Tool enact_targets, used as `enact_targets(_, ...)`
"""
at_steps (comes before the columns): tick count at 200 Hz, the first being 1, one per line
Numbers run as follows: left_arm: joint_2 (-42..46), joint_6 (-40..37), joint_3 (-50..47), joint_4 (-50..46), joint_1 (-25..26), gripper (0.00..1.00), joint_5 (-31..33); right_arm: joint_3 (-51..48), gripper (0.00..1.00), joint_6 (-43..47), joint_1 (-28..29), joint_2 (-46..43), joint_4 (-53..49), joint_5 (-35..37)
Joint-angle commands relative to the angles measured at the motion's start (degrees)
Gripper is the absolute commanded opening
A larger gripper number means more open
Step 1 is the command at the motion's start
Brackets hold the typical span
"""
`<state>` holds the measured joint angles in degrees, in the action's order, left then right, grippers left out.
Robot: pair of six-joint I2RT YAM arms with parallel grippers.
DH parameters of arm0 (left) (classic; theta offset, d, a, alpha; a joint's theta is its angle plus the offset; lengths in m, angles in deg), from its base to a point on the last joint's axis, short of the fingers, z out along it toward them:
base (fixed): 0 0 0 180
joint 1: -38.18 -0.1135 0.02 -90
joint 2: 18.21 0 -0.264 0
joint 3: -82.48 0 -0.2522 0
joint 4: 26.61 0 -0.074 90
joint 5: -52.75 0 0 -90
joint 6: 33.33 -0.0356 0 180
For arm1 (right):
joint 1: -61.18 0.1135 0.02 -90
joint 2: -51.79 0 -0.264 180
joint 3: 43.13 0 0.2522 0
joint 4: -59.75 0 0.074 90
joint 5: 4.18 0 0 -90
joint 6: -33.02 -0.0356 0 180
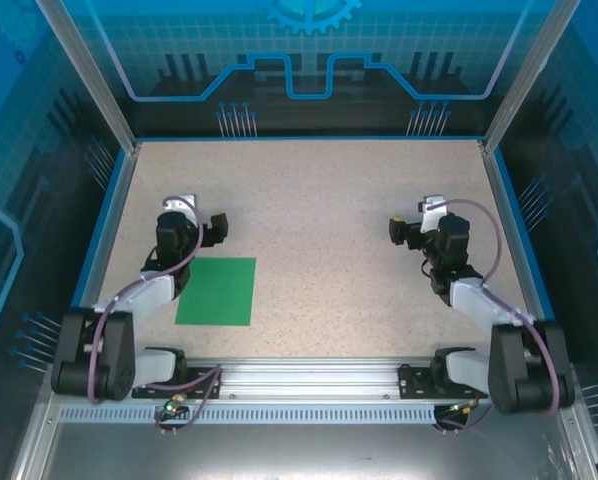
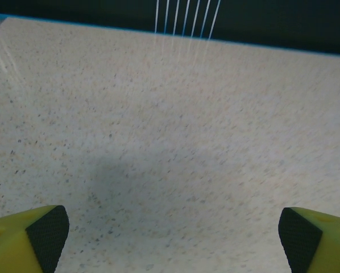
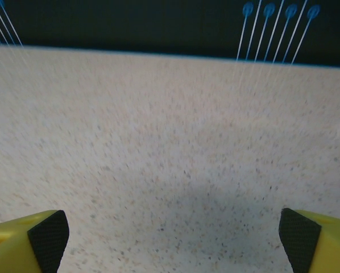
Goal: Fold a paper plane with a square sheet of paper (fold left side to right side)
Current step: Move the square sheet of paper to the center of the table.
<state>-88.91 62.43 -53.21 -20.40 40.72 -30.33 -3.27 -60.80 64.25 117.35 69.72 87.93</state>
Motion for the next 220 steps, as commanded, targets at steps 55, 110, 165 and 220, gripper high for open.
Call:
enact_targets(55,3.99,16.95,11.7,-48.84,8.76,0.98,-5.9,6.39,0.99,-13.5,12.15,-16.87,-34.79,5.38)
enact_targets(110,-6.36,19.59,13.83,-57.35,11.16,0.89,-4.28,9.04,0.99,-14.2,21.42,-14.01,-38.02,11.18)
enact_targets(165,-11.42,22.18,13.54,-56.56,11.63,0.87,-4.25,9.24,0.99,-14.38,22.68,-13.89,-38.84,13.23)
enact_targets(220,-20.97,23.81,18.33,-54.6,17.75,0.83,-5.9,9.4,0.99,-14.2,22.68,-13.69,-39.06,13.37)
